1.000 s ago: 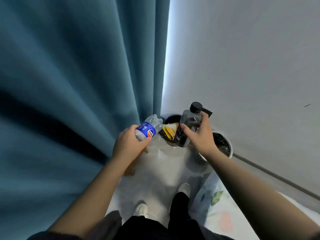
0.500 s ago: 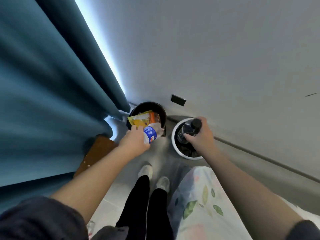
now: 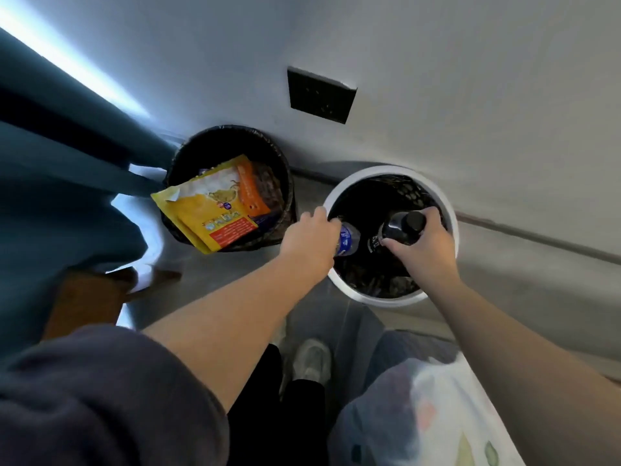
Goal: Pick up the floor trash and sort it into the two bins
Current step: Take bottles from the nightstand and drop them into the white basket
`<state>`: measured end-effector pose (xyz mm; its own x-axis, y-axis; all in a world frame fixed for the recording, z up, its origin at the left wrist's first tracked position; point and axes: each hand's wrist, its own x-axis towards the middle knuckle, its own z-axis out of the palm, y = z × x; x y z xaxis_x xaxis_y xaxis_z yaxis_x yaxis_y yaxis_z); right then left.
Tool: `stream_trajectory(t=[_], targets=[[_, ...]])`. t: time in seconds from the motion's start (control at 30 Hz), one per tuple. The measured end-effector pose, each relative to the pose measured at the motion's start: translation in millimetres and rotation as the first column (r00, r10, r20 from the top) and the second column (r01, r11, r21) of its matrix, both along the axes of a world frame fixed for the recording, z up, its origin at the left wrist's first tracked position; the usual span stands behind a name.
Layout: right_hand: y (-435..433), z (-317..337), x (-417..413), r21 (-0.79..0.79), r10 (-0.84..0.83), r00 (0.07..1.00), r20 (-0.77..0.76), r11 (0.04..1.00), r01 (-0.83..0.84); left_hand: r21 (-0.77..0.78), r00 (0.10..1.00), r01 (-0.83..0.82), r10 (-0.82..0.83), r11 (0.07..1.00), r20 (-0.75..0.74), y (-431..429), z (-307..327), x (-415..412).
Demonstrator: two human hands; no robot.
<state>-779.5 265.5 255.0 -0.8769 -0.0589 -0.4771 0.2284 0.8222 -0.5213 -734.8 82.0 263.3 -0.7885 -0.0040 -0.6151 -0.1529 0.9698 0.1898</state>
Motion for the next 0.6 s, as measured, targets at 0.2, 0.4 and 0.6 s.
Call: stream_trajectory(t=[0.2, 0.4, 0.6], targets=[[9, -60, -16, 0.231, 0.192, 0.981, 0.022, 0.954, -0.192, -0.144, 0.863, 0.497, -0.505, 0.856, -0.026, 30, -59, -37], [16, -84, -25, 0.422, 0.426, 0.9, 0.089, 0.802, -0.422, -0.276, 0.807, 0.579, -0.589, 0.767, 0.055, 27, -85, -53], [2, -98, -29, 0.453, 0.551, 0.831, 0.077, 0.723, -0.522, -0.373, 0.832, 0.544, -0.542, 0.752, 0.12, -5, -95, -57]])
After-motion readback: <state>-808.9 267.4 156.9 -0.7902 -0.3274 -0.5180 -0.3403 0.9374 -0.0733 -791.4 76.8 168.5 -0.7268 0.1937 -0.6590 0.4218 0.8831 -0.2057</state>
